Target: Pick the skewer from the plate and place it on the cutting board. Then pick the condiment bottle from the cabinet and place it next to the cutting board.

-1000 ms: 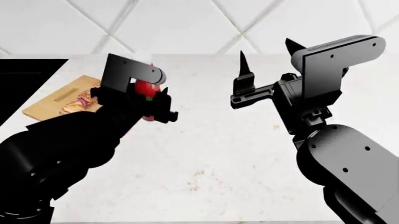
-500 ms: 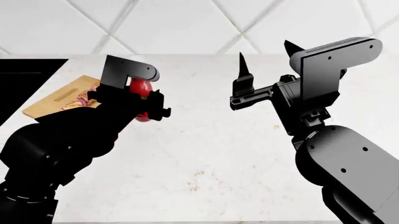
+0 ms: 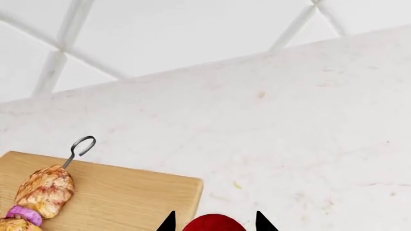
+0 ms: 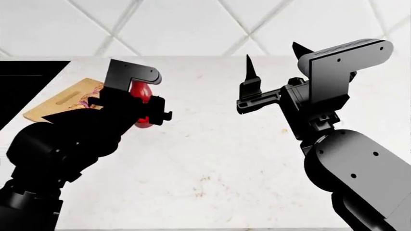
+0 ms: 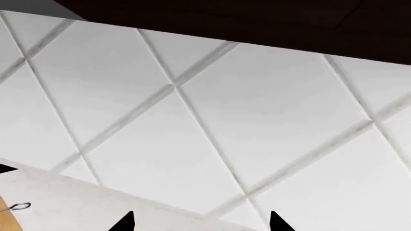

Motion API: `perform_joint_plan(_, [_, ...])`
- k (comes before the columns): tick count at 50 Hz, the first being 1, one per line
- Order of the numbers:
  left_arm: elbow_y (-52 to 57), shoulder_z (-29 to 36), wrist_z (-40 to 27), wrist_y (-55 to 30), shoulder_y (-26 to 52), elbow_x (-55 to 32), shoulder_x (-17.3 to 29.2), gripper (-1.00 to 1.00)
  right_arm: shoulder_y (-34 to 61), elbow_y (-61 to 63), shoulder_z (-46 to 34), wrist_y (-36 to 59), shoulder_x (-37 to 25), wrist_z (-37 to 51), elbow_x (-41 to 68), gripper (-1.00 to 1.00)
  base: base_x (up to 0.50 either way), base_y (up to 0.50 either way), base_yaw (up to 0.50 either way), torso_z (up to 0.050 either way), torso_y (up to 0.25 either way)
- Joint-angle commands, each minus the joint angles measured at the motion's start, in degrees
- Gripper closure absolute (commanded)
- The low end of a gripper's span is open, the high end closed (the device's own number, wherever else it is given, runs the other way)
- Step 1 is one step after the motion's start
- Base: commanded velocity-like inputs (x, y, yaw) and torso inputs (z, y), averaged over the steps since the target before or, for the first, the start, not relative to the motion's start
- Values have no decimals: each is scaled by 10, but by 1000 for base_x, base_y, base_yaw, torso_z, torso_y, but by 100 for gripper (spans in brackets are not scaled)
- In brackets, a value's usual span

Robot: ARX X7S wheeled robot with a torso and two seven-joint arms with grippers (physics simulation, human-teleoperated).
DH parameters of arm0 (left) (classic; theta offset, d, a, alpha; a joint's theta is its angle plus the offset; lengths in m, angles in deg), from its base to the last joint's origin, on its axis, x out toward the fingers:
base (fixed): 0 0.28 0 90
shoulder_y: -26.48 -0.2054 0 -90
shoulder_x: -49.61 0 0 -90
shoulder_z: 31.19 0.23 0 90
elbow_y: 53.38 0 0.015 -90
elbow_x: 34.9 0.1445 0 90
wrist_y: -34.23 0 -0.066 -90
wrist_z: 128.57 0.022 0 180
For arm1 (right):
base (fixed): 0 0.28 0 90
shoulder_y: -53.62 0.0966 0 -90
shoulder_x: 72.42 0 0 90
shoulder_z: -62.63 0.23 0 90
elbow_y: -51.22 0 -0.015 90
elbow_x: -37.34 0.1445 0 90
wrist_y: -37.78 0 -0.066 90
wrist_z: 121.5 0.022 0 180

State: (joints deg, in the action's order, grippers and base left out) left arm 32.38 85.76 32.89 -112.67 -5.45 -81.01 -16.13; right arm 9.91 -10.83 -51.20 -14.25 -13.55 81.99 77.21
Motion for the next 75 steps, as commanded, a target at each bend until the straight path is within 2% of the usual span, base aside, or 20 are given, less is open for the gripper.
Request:
perform_joint_plan(1, [-19,4,0,9,1,6,-3,100,0,-1,-1,-1,0,0,1,-100,0,0,0,0,0])
perform_joint_plan(66, [-58,20,9,35,-15,18,-4,100,-2,-1,-6,-4,-4,3,4,-100,0,0,0,0,0])
perform_joint_plan(67, [-58,20,9,35,-15,18,-3,-100,-2,-1,-6,-4,-4,3,4,-100,0,0,0,0,0])
perform_joint_plan(75, [-59,21,10,34,-14,17,-3,-100,-1,-1,-6,-3,-4,3,6,-100,0,0,0,0,0])
